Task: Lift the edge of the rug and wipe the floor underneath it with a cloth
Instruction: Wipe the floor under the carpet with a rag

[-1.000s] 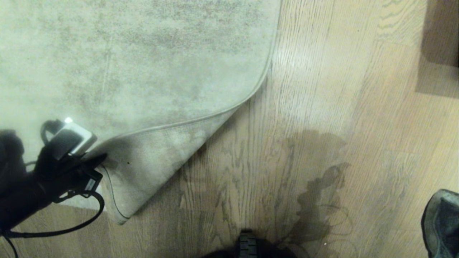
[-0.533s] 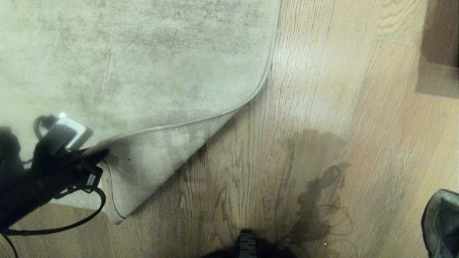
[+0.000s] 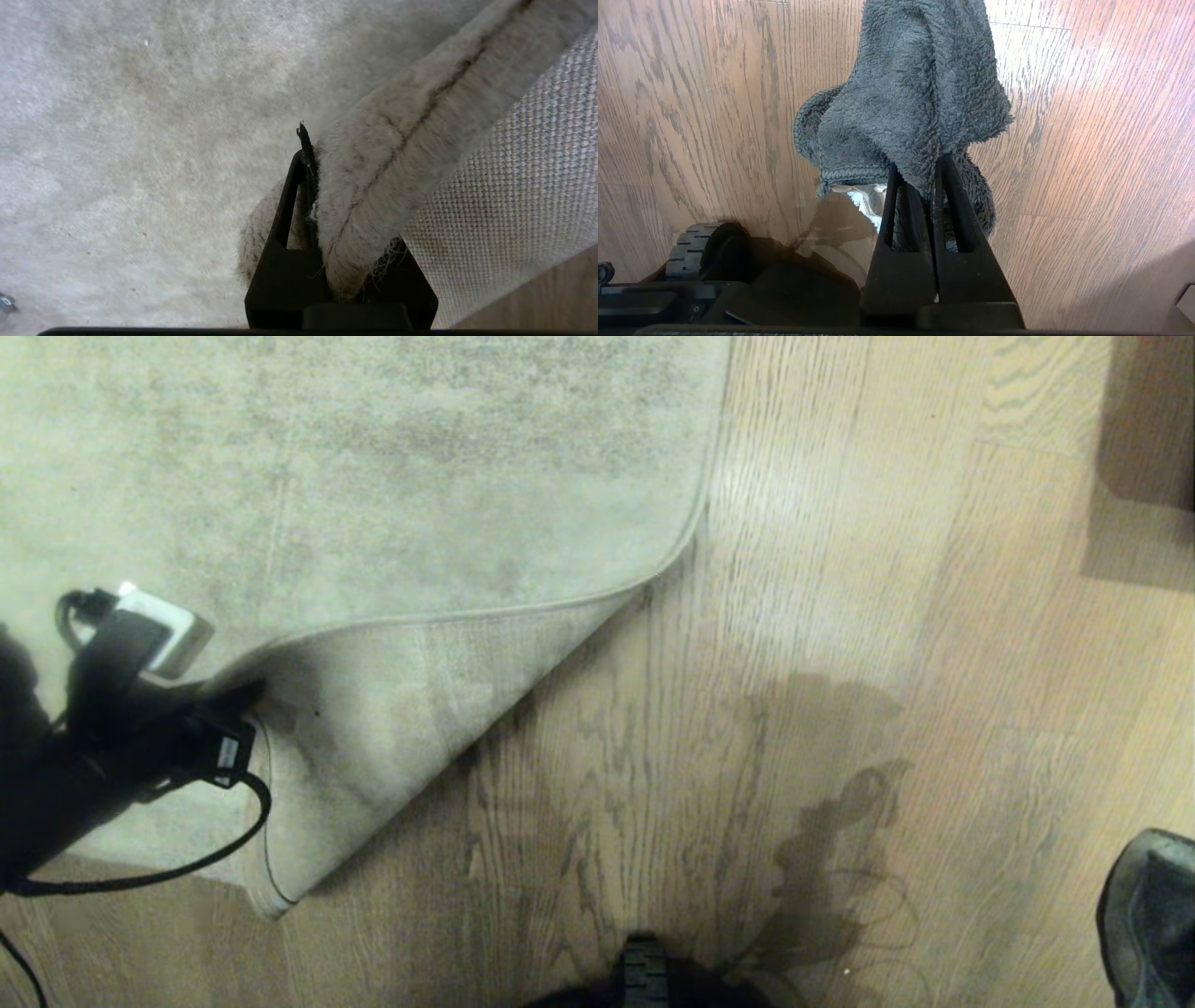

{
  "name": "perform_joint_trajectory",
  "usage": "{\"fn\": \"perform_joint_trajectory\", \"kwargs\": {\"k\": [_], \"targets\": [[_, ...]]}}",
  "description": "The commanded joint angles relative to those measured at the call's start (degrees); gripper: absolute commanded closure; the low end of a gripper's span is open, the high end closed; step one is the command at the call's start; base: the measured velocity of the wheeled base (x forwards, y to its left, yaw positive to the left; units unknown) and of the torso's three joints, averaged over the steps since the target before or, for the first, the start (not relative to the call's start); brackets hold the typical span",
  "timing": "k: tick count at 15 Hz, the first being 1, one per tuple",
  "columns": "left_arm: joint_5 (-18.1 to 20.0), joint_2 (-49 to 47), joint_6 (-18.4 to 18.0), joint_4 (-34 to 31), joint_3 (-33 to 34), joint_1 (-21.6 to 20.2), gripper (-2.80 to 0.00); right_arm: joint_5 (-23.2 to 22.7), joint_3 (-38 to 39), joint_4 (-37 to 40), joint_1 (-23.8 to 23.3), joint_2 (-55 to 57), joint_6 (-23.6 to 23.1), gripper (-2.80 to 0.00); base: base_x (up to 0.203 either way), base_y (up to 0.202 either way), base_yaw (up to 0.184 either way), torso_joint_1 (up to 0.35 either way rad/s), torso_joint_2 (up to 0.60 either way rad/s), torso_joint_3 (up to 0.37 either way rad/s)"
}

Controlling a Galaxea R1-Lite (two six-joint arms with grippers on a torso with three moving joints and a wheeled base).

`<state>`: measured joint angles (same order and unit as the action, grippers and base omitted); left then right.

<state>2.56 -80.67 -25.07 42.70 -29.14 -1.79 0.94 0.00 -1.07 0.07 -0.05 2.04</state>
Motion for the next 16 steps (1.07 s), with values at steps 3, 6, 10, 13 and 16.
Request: {"fn": "perform_joint_trajectory", "kwargs": {"k": [3, 6, 10, 13, 16], "targets": [[-3.7, -5.6, -0.1, 7.4, 4.0, -0.6, 0.00, 0.0, 0.0, 0.0, 0.0, 0.0, 0.4, 0.00, 0.000, 0.000, 0.000, 0.000, 0.00, 0.000], [-4.0, -8.7, -0.5, 13.6, 8.3, 0.1, 0.00, 0.0, 0.0, 0.0, 0.0, 0.0, 0.4, 0.00, 0.000, 0.000, 0.000, 0.000, 0.00, 0.000], [-4.7, -10.5, -0.7, 21.2, 15.6, 0.3, 0.00, 0.1, 0.0, 0.0, 0.0, 0.0, 0.4, 0.00, 0.000, 0.000, 0.000, 0.000, 0.00, 0.000], [-4.8, -11.3, 0.3, 26.0, 13.8, 0.2, 0.00, 0.1, 0.0, 0.0, 0.0, 0.0, 0.4, 0.00, 0.000, 0.000, 0.000, 0.000, 0.00, 0.000], [-4.8, -11.5, 0.7, 26.1, 13.6, -0.4, 0.00, 0.1, 0.0, 0.0, 0.0, 0.0, 0.4, 0.00, 0.000, 0.000, 0.000, 0.000, 0.00, 0.000]]}}
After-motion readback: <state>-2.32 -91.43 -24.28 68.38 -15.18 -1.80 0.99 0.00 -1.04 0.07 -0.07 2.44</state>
